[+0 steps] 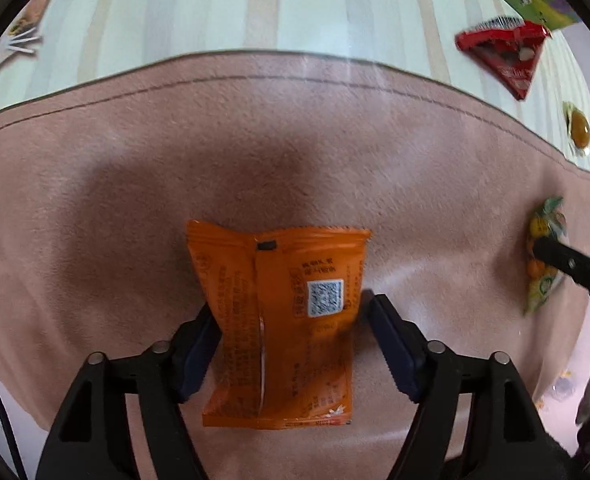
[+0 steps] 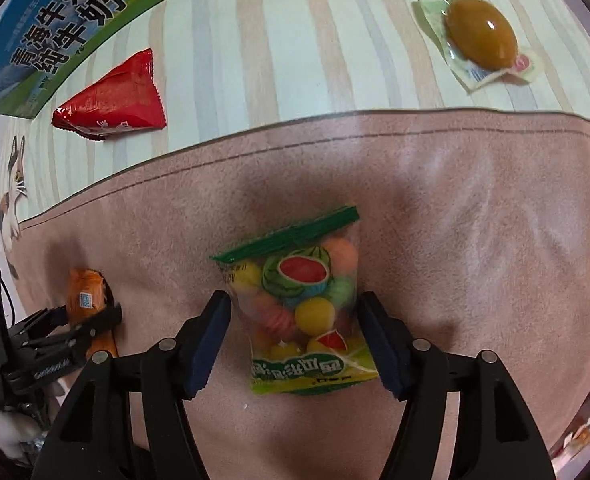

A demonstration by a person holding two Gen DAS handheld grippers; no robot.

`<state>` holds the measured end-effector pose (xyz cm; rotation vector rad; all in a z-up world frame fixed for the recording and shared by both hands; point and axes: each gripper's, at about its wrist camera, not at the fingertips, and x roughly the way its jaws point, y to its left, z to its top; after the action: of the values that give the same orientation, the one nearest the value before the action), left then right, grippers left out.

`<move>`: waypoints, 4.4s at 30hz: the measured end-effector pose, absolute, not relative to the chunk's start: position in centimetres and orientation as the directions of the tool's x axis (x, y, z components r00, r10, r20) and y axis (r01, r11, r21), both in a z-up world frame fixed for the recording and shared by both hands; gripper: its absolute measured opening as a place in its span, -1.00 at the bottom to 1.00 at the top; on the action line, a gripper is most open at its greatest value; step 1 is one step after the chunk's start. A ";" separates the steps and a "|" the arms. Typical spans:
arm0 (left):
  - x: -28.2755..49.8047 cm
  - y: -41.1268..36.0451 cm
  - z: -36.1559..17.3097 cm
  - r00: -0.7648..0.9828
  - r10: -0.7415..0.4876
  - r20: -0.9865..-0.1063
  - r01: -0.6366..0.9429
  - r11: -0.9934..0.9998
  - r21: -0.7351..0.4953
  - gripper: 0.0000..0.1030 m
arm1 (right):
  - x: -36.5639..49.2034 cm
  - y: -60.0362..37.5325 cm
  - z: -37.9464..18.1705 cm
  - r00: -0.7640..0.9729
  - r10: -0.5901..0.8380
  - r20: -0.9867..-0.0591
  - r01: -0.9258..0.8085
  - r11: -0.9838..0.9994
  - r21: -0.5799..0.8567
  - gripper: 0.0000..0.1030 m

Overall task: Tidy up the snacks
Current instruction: 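Carry both bags into the cardboard box and open both tools, then lift both open tools away from the box toward the remaining snacks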

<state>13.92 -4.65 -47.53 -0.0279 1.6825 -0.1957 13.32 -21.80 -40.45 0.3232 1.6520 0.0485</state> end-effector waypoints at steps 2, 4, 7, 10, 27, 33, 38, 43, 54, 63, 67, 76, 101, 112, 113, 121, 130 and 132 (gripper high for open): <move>13.0 -5.0 -48.1 -0.122 -0.118 -0.985 0.126 0.983 -0.134 0.40 | 15.0 -21.5 -40.7 -0.073 0.215 -0.974 0.160 0.966 0.201 0.31; 12.6 -5.4 -48.5 -0.114 -0.115 -0.987 0.121 0.984 -0.128 0.35 | 15.0 -21.1 -40.7 -0.076 0.184 -0.980 0.134 0.976 0.172 0.23; 11.9 -5.4 -48.3 -0.104 -0.099 -0.990 0.108 0.988 -0.110 0.23 | 14.2 -20.3 -40.5 -0.101 0.213 -0.972 0.137 0.970 0.198 0.13; 12.0 -5.0 -48.6 -0.109 -0.099 -0.989 0.114 0.987 -0.111 0.23 | 12.2 -19.2 -40.3 -0.134 0.252 -0.958 0.145 0.962 0.233 0.13; 12.8 -4.7 -48.2 -0.115 -0.084 -0.990 0.131 0.986 -0.099 0.08 | 13.6 -17.6 -42.8 -0.124 0.140 -0.982 0.093 0.987 0.129 0.10; 13.9 -5.5 -46.3 -0.108 -0.097 -0.989 0.132 0.985 -0.111 0.04 | 13.5 -15.0 -42.1 -0.115 0.155 -0.981 0.092 0.985 0.145 0.07; 14.5 -5.4 -44.3 -0.067 -0.123 -0.990 0.145 0.981 -0.132 0.04 | 13.6 -16.3 -39.1 -0.109 0.194 -0.975 0.095 0.978 0.184 0.06; 15.6 -5.6 -40.9 -0.006 -0.171 -0.985 0.145 0.975 -0.170 0.04 | 14.0 -15.6 -36.4 -0.081 0.224 -0.971 0.074 0.973 0.218 0.05; 20.2 -5.4 -29.7 0.183 -0.303 -0.935 0.181 0.945 -0.271 0.04 | 17.5 -15.0 -25.1 0.110 0.354 -0.929 0.034 0.933 0.359 0.05; 26.7 -4.4 -22.6 0.320 -0.327 -0.889 0.231 0.937 -0.261 0.04 | 23.9 -16.4 -16.0 0.304 0.384 -0.872 -0.007 0.916 0.401 0.05; 30.9 -4.4 -20.9 0.364 -0.286 -0.886 0.228 0.950 -0.213 0.04 | 27.7 -16.4 -13.7 0.383 0.359 -0.851 -0.010 0.923 0.385 0.05; 39.3 -2.3 -23.0 0.331 -0.227 -0.916 0.146 0.971 -0.188 0.05 | 35.1 -16.7 -16.0 0.438 0.292 -0.850 0.061 0.934 0.353 0.05; 40.1 -3.4 -32.9 0.132 -0.159 -0.978 0.098 0.984 -0.147 0.72 | 37.4 -15.9 -25.3 0.245 0.163 -0.956 0.107 0.975 0.194 0.94; 36.8 -2.2 -28.6 0.286 -0.140 -0.948 0.071 0.990 -0.125 0.72 | 34.3 -16.1 -21.2 0.345 0.098 -0.934 0.086 0.987 0.135 0.94; 36.1 -2.2 -27.9 0.316 -0.131 -0.940 0.072 0.991 -0.114 0.72 | 33.9 -16.3 -20.7 0.360 0.093 -0.928 0.084 0.988 0.132 0.94; 31.3 -1.9 -23.4 0.455 -0.102 -0.885 0.088 0.994 -0.069 0.72 | 29.7 -16.8 -16.0 0.464 0.068 -0.883 0.064 0.992 0.110 0.94; 26.1 -1.5 -19.2 0.548 -0.088 -0.832 0.093 0.995 -0.044 0.72 | 24.6 -16.7 -10.9 0.564 0.071 -0.823 0.040 0.993 0.113 0.94; 25.0 -1.4 -18.5 0.565 -0.086 -0.821 0.084 0.995 -0.046 0.72 | 23.5 -16.6 -10.0 0.585 0.077 -0.808 0.034 0.992 0.120 0.94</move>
<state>25.03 -1.39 -18.54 -0.0014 0.9650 -0.0999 23.50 -16.64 -9.95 0.1272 0.9466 0.0252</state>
